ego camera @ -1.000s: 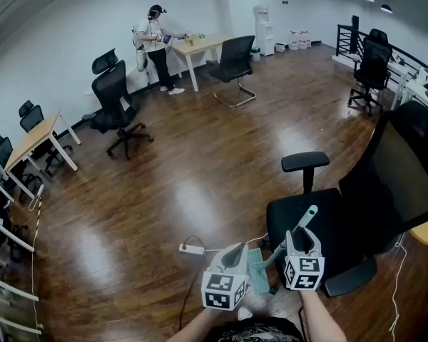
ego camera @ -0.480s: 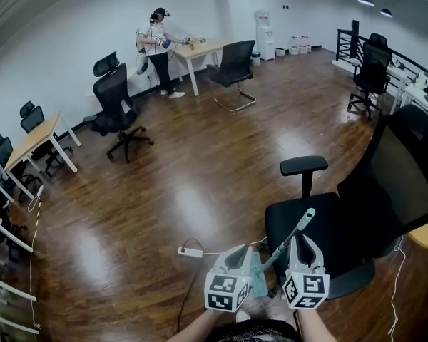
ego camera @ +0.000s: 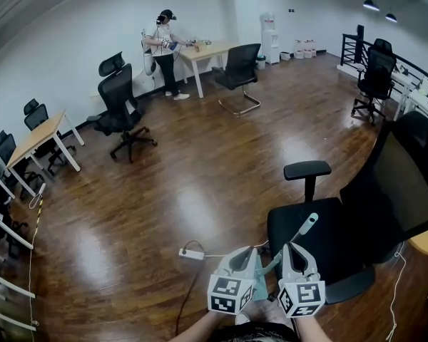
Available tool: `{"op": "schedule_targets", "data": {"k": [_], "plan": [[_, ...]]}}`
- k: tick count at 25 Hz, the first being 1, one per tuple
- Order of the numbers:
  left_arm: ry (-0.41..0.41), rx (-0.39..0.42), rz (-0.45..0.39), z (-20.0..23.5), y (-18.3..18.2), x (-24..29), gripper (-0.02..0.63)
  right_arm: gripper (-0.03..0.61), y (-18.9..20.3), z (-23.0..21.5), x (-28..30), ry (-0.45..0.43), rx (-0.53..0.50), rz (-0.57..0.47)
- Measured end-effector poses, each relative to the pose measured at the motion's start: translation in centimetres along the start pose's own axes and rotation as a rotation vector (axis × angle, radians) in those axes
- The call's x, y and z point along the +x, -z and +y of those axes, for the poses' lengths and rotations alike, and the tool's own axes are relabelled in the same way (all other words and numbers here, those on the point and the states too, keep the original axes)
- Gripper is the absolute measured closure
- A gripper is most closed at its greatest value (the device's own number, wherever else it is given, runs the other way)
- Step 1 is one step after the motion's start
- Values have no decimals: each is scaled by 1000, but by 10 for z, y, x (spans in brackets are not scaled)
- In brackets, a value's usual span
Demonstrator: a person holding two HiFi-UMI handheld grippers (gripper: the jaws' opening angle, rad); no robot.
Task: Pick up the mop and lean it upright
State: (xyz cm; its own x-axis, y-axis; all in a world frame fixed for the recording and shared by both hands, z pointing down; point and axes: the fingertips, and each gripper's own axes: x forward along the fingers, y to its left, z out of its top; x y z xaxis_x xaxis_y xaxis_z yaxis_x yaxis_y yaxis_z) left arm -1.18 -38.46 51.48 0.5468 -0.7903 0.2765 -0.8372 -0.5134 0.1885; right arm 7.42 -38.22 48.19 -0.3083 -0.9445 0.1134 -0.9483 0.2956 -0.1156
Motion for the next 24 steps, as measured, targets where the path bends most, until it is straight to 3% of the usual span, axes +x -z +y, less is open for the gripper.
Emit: {"op": "schedule_targets", "data": {"k": [24], "plan": [[-19,-15,16,11,2,4,611,578,13,10,15,-57,1,53]]}}
